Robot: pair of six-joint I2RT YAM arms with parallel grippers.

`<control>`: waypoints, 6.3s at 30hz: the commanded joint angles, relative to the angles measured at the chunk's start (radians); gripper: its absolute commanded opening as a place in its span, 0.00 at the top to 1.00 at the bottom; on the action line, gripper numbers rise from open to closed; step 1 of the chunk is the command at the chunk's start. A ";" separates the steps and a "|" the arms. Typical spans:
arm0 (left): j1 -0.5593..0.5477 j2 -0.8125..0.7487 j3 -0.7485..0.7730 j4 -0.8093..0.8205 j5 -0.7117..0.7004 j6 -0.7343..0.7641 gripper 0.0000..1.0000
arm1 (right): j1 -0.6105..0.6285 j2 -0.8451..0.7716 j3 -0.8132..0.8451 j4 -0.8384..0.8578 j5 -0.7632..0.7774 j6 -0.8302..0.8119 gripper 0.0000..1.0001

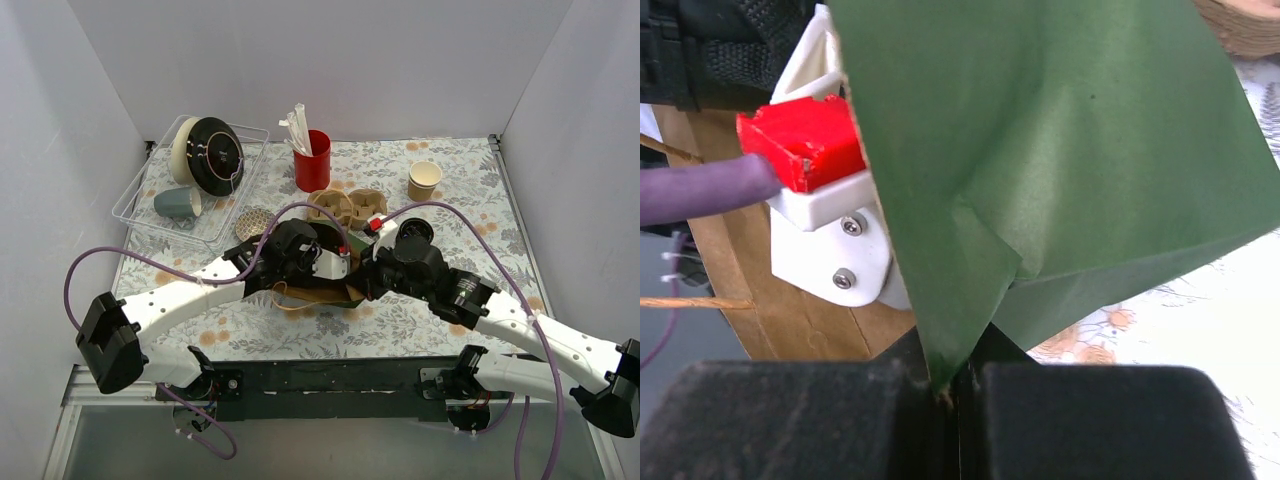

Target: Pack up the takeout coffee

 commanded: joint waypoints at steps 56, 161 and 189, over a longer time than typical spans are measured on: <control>0.028 0.179 0.081 -0.026 0.451 0.150 0.71 | -0.036 -0.088 -0.090 0.054 -0.169 0.118 0.99; 0.018 -0.287 0.315 -0.122 0.213 -0.696 0.26 | -0.107 0.157 0.438 -0.532 -0.181 0.214 0.99; 0.018 -0.280 0.434 -0.140 -0.285 -0.992 0.02 | -0.110 0.116 0.548 -0.678 -0.043 0.261 0.50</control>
